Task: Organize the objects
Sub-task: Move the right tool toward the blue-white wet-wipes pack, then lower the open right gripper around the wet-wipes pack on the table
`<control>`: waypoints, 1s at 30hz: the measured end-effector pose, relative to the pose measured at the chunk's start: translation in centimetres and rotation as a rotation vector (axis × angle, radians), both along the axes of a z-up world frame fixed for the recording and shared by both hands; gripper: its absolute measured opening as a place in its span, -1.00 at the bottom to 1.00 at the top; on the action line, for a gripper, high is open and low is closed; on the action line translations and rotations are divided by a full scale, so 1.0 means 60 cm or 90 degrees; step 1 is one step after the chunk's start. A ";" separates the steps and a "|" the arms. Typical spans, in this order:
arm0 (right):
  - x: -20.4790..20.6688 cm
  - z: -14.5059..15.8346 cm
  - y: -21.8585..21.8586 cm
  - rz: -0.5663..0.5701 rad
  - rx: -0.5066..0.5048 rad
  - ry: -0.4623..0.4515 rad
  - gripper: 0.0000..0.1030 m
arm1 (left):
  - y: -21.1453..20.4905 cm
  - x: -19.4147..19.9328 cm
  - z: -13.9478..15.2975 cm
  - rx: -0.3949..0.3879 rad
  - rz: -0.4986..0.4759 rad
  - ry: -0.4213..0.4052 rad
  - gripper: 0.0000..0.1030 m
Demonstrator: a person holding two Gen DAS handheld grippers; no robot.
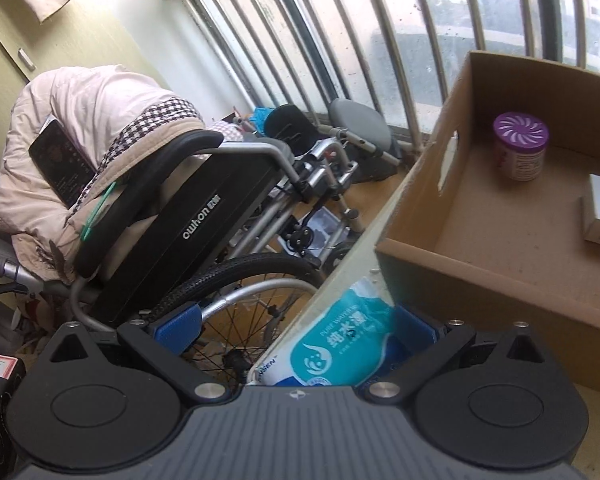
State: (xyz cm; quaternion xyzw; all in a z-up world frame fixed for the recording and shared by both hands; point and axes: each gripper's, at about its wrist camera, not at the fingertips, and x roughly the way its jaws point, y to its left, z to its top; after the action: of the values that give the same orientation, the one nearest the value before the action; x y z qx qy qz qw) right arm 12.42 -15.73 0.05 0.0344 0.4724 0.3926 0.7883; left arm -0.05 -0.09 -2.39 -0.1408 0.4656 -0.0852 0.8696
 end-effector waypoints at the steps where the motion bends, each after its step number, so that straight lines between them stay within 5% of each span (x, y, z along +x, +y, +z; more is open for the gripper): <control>1: 0.003 -0.006 0.008 0.009 0.002 0.005 1.00 | 0.000 0.001 -0.004 -0.001 -0.002 -0.004 0.95; 12: 0.013 -0.061 0.051 0.069 -0.027 0.010 1.00 | 0.004 0.010 -0.040 0.010 -0.023 -0.023 0.92; 17: 0.022 -0.071 0.052 0.085 -0.034 0.022 1.00 | 0.018 0.017 -0.042 -0.025 -0.026 -0.030 0.89; 30: 0.032 -0.087 -0.014 0.048 0.046 0.173 1.00 | 0.029 0.025 -0.037 -0.038 -0.045 -0.038 0.87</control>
State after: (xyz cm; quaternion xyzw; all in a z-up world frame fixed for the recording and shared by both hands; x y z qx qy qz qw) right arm 14.35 -16.55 -5.17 0.0975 0.5614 0.4302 0.7002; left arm 1.44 1.66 -4.59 -0.1475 0.4414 -0.1337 0.8750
